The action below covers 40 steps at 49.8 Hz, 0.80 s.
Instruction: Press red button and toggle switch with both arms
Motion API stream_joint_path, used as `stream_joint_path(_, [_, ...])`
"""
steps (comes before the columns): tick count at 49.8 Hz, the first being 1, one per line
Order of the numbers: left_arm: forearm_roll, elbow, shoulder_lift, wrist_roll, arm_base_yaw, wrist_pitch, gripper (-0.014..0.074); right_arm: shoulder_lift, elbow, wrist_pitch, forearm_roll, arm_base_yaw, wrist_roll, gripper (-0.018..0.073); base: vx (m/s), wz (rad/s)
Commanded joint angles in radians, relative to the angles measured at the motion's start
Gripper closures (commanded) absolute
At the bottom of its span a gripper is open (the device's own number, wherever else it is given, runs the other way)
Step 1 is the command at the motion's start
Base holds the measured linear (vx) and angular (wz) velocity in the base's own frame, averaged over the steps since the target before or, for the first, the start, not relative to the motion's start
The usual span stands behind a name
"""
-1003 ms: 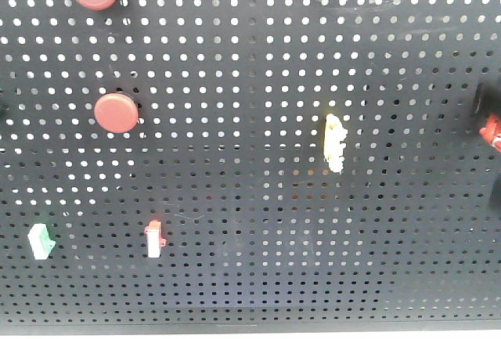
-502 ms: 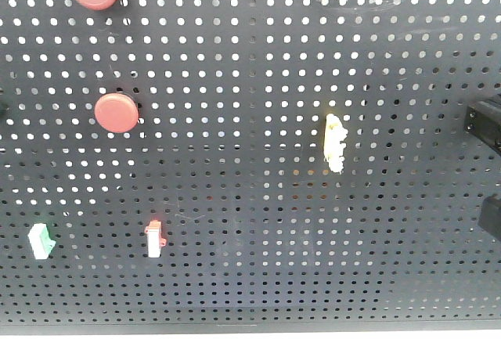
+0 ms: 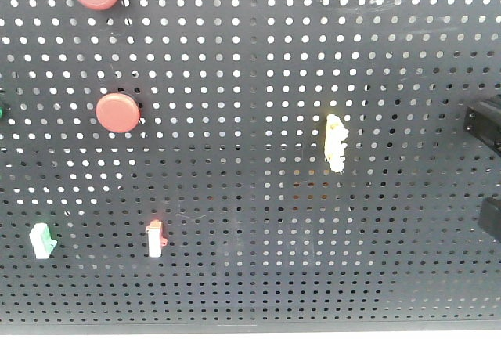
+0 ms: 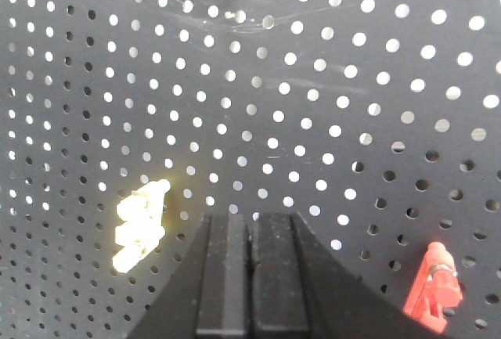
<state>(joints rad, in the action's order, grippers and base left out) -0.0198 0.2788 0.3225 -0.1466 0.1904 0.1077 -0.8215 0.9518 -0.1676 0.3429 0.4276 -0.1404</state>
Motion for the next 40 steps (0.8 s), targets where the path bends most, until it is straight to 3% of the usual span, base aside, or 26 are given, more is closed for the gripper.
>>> stream_joint_path(1, [0.020, -0.100, -0.073, 0.009, -0.052, 0.069, 0.0594, 0.007, 0.030, 0.070, 0.014, -0.003, 0.005, 0.0559, 0.00, 0.00])
stream_joint_path(12, [0.020, -0.340, -0.288, 0.050, -0.145, 0.069, 0.0594, 0.007, 0.030, 0.070, 0.014, -0.003, 0.005, 0.0559, 0.00, 0.00])
stream_joint_path(18, [0.020, -0.336, -0.350, 0.081, -0.180, -0.101, 0.0594, 0.007, 0.030, 0.070, 0.014, -0.003, 0.005, 0.0559, 0.00, 0.00])
stream_joint_path(40, [0.020, -0.339, -0.340, 0.081, -0.180, -0.171, 0.0594, 0.007, 0.030, 0.069, 0.014, -0.003, 0.005, 0.0559, 0.00, 0.00])
